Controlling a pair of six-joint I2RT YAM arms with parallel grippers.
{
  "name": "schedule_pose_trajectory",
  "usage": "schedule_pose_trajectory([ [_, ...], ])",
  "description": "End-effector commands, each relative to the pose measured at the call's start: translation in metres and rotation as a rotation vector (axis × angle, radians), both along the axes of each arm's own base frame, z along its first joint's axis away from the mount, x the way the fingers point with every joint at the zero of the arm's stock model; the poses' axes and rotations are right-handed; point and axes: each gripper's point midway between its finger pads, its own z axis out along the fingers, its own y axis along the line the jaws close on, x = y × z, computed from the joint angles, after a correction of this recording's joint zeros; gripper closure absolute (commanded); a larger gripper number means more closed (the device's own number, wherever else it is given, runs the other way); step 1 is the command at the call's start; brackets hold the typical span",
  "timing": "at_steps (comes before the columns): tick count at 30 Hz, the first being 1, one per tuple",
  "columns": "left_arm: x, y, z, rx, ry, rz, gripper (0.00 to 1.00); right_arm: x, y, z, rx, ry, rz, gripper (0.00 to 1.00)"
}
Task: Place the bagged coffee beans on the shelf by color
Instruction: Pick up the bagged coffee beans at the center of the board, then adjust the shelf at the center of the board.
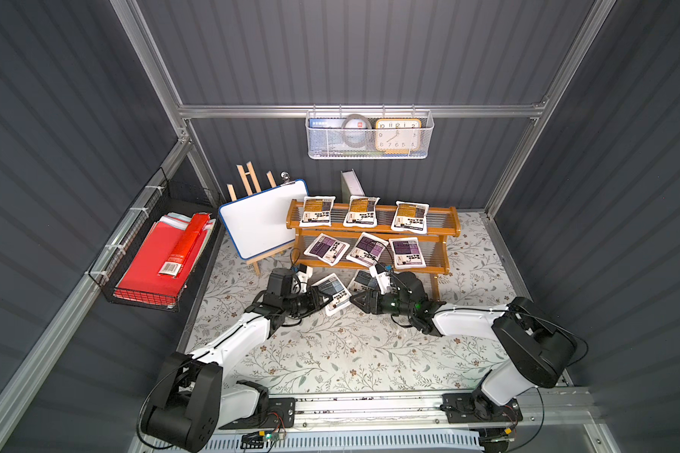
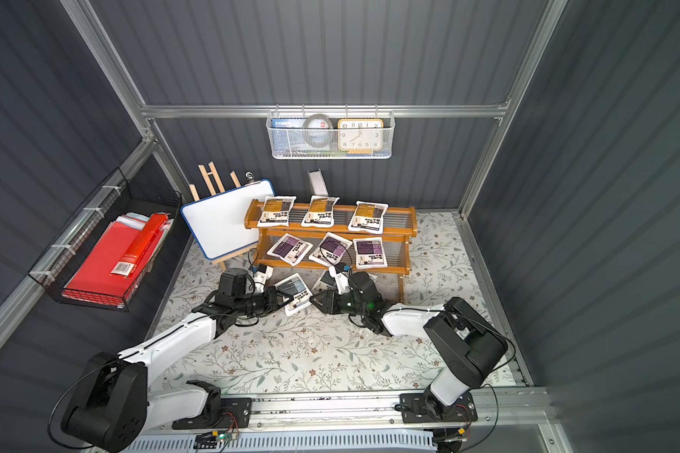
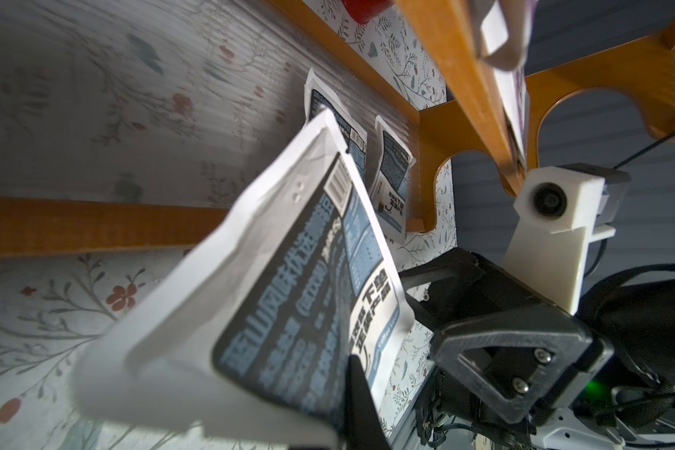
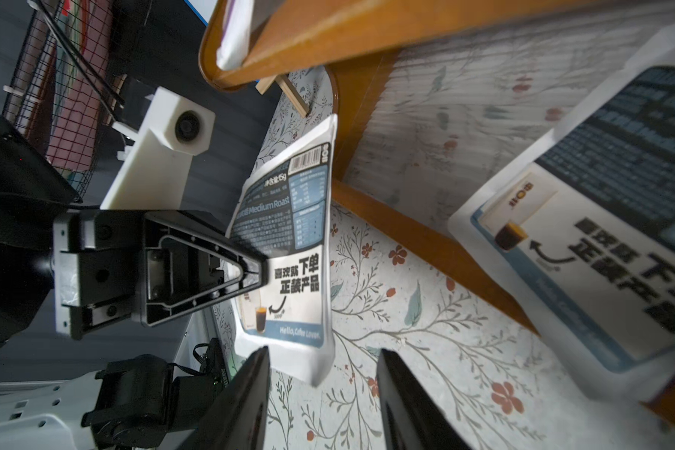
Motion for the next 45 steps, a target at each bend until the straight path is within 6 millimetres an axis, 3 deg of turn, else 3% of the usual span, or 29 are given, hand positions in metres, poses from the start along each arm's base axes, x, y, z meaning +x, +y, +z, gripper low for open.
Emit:
schedule_pose_trajectory([
  [1, -0.003, -0.003, 0.007, -0.037, -0.018, -0.024, 1.0, 0.003, 0.014, 0.017, 0.072, -0.024, 0.029, 0.55],
  [7, -0.005, -0.005, 0.014, -0.06, -0.038, -0.03, 1.0, 0.005, 0.021, 0.018, 0.091, -0.02, 0.045, 0.67],
  [12, -0.004, -0.004, 0.018, -0.06, -0.047, -0.022, 1.0, 0.003, 0.025, 0.021, 0.102, -0.025, 0.058, 0.89],
  [14, 0.0, 0.0, 0.019, -0.037, -0.048, 0.004, 0.8, 0.002, 0.023, 0.021, 0.099, -0.03, 0.047, 1.0],
  [16, 0.008, 0.007, 0.023, -0.002, -0.061, 0.056, 0.49, 0.004, 0.019, 0.019, 0.087, -0.037, 0.026, 1.0],
  [17, 0.014, 0.014, 0.025, 0.033, -0.069, 0.103, 0.42, 0.004, 0.017, 0.015, 0.076, -0.039, 0.009, 1.0],
  [20, 0.031, 0.039, 0.038, 0.117, -0.102, 0.268, 0.32, 0.004, 0.014, 0.007, 0.048, -0.056, -0.037, 1.0],
  [22, 0.04, 0.062, 0.046, 0.182, -0.122, 0.403, 0.32, 0.0, 0.015, 0.003, 0.03, -0.09, -0.059, 1.0],
  [26, 0.042, 0.089, 0.055, 0.231, -0.117, 0.562, 0.32, -0.009, 0.023, -0.01, -0.053, -0.129, -0.033, 1.0],
  [34, 0.033, 0.123, 0.013, 0.466, -0.015, 0.64, 0.33, -0.011, 0.011, -0.012, -0.114, -0.153, -0.051, 1.0],
  [40, 0.044, 0.134, 0.001, 0.598, -0.026, 0.629, 0.34, -0.022, -0.008, -0.005, -0.172, -0.177, -0.047, 1.0],
  [45, 0.054, 0.138, -0.027, 0.68, -0.001, 0.605, 0.36, -0.032, -0.021, 0.01, -0.183, -0.205, -0.038, 1.0],
])
